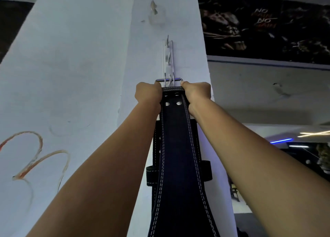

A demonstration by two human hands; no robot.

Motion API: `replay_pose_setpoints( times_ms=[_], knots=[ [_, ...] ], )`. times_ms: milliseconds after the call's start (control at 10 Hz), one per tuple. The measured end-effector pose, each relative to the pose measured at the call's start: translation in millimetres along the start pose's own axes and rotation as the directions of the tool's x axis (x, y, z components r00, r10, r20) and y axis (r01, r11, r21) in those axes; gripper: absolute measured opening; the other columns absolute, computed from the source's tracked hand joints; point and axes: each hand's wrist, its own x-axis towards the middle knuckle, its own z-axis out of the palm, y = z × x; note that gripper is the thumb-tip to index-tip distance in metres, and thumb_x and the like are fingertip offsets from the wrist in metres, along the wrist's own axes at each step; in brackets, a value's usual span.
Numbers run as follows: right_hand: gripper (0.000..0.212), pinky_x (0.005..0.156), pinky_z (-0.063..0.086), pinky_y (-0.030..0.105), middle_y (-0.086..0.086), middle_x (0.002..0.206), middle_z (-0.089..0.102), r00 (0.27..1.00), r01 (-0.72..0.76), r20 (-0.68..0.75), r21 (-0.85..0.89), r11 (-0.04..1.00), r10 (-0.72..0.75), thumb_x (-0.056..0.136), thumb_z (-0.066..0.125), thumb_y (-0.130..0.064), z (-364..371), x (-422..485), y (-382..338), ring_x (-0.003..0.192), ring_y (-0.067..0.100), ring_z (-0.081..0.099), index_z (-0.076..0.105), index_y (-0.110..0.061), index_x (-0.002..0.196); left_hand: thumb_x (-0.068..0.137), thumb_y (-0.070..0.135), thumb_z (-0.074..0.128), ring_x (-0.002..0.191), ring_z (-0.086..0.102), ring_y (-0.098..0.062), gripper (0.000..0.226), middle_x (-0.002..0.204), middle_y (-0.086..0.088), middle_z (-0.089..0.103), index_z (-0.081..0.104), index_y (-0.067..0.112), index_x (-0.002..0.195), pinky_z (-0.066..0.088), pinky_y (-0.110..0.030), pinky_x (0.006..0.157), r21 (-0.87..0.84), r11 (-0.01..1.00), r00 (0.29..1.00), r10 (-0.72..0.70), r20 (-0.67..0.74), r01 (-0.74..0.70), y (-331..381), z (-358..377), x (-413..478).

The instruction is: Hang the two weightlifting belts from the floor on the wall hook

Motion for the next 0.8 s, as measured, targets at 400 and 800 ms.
replay_pose_setpoints(
  times_ms=[400, 800],
  knots=[
    [0.013, 0.084, 0.056, 0.052, 0.013, 0.083, 0.068, 0.994, -0.049, 0.101, 0.037, 0.998, 0.045, 0.075, 0.072, -0.023, -16.8, -19.1, 11.6, 0.078, 0.032, 0.063, 0.069, -0.01, 0.076, 0.092, 0.029, 0.051, 0.064, 0.042, -0.025, 0.036, 0.061, -0.001, 0.043, 0.043, 0.008, 0.063, 0.033, -0.029, 0.063, 0.206, 0.945, 0.966, 0.258, 0.01, -0.255, -3.7, -5.6, -36.6],
    [0.025, 0.095, 0.052, 0.041, 0.011, 0.104, 0.069, 0.965, -0.119, 0.229, -0.064, 0.991, 0.13, 0.079, 0.069, -0.021, -79.6, -103.4, 5.3, 0.098, 0.026, 0.064, 0.069, -0.005, 0.099, 0.092, 0.021, 0.051, 0.123, 0.048, -0.028, 0.049, 0.139, -0.011, 0.046, 0.039, 0.013, 0.139, 0.037, -0.039, 0.105, 0.482, 0.841, 0.969, 0.222, 0.111, -0.248, -7.8, -48.6, -136.9]
  ],
)
